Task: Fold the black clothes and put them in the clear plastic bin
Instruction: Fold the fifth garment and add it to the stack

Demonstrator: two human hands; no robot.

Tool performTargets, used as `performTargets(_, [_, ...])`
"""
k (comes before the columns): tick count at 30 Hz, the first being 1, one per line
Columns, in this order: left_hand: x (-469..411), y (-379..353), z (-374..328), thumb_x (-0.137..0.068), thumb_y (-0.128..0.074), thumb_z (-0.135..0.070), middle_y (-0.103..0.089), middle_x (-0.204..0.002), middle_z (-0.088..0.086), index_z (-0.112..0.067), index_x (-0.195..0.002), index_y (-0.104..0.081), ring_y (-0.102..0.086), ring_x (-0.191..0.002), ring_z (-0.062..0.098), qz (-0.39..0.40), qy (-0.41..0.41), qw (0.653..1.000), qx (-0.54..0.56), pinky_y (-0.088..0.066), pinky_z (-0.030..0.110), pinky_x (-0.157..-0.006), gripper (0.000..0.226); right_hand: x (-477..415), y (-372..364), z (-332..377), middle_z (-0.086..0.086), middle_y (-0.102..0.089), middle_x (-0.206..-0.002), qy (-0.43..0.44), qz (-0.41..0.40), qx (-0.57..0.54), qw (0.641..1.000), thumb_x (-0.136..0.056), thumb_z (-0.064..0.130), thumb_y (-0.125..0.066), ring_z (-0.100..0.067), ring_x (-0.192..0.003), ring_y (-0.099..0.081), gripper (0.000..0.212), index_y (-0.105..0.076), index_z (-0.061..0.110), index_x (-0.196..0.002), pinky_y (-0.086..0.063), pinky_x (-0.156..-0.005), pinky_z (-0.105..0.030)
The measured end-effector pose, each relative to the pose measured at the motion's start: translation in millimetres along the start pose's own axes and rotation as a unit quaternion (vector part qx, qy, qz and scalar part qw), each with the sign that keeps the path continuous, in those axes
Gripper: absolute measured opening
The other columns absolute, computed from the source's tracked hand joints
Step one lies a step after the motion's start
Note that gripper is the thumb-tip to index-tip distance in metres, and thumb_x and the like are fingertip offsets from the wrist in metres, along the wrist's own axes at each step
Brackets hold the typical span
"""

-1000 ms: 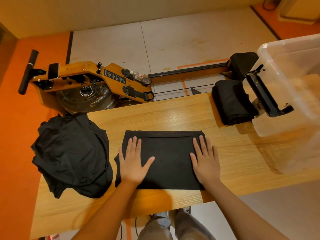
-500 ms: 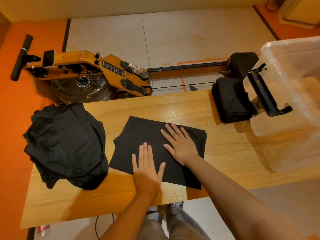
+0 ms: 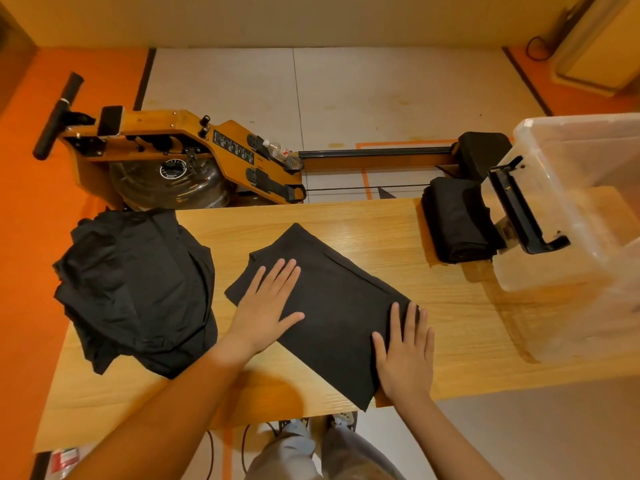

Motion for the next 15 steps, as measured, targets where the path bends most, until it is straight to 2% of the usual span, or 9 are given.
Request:
performTargets(2, [13,8,-15,-0.095,-0.014,-0.055,0.001,-0.162,0.002,-0.014,-0.154,-0.004,0.006,-0.15,0.017,-0.044,0.128,0.988,0.069,0.002,0.039,-0.12,0.072,-11,12,27,-0.01,-0.019,-0.158,0.073,-0.028,-0.008,0.997,-0.099,0.044,-0.025,-0.024,-0.149,0.003,0.059,-0.02,0.019,-0.152,0.001,-0.119,-0.04])
performTargets(4, [31,-2,-46,-0.094,-0.013,-0.049,0.001,-0.161,0.008,-0.008,-0.153,-0.004,0.001,-0.15,0.022,-0.042,0.236,0.959,0.151,-0.005,0.042,-0.12,0.072,-21,9,70,-0.006,-0.023,-0.158,0.193,-0.009,-0.018,0.981,-0.098,0.035,-0.031,-0.025,-0.148,-0.009,0.055,-0.028,0.019,-0.151,-0.006,-0.118,-0.042])
performTargets(6, [43,-22,-82,-0.092,-0.016,-0.049,-0.005,-0.159,0.017,-0.001,-0.152,-0.007,-0.011,-0.148,0.032,-0.012,0.261,0.948,0.179,-0.013,0.046,-0.117,0.077,-28,-5,104,-0.005,-0.031,-0.156,0.315,0.026,0.003,0.949,-0.096,0.025,-0.036,-0.022,-0.147,-0.015,0.053,-0.034,0.02,-0.149,-0.012,-0.116,-0.041])
performTargets(8, [48,-35,-99,-0.091,-0.015,-0.055,-0.013,-0.157,0.023,0.004,-0.15,-0.012,-0.018,-0.146,0.037,0.013,0.254,0.957,0.137,-0.012,0.047,-0.118,0.083,-38,-20,110,-0.003,-0.034,-0.155,0.384,0.05,0.036,0.921,-0.095,0.024,-0.04,-0.021,-0.146,-0.021,0.053,-0.035,0.021,-0.148,-0.014,-0.115,-0.039])
performTargets(10, [48,-39,-94,-0.09,-0.007,-0.064,-0.016,-0.157,0.024,0.005,-0.15,-0.017,-0.016,-0.147,0.036,0.049,0.247,0.963,0.093,-0.007,0.046,-0.12,0.092,-48,-23,96,-0.002,-0.033,-0.155,0.385,0.044,0.052,0.921,-0.1,0.034,-0.032,-0.02,-0.145,-0.024,0.05,-0.033,0.024,-0.149,-0.014,-0.115,-0.038])
performTargets(12, [43,-38,-84,-0.086,-0.004,-0.069,-0.019,-0.156,0.021,0.002,-0.148,-0.02,-0.019,-0.146,0.034,0.057,0.204,0.976,0.054,-0.014,0.045,-0.119,0.095,-49,-21,80,-0.002,-0.03,-0.157,0.35,0.044,0.045,0.935,-0.102,0.042,-0.023,-0.018,-0.147,-0.019,0.051,-0.028,0.025,-0.15,-0.01,-0.118,-0.037])
performTargets(15, [30,-41,-68,-0.083,-0.013,-0.073,-0.028,-0.153,0.018,0.001,-0.145,-0.029,-0.028,-0.143,0.029,0.068,0.114,0.99,0.041,-0.024,0.042,-0.115,0.097,-37,-19,67,-0.004,-0.028,-0.157,0.27,0.044,0.026,0.962,-0.104,0.045,-0.012,-0.017,-0.147,-0.016,0.053,-0.024,0.024,-0.151,-0.006,-0.119,-0.036])
Point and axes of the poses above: each hand's wrist, its own x-axis away from the middle knuckle, its own y-axis out of the back of the hand, z = x × y, the point moved 8 cm from there along -x, towards the middle knuckle
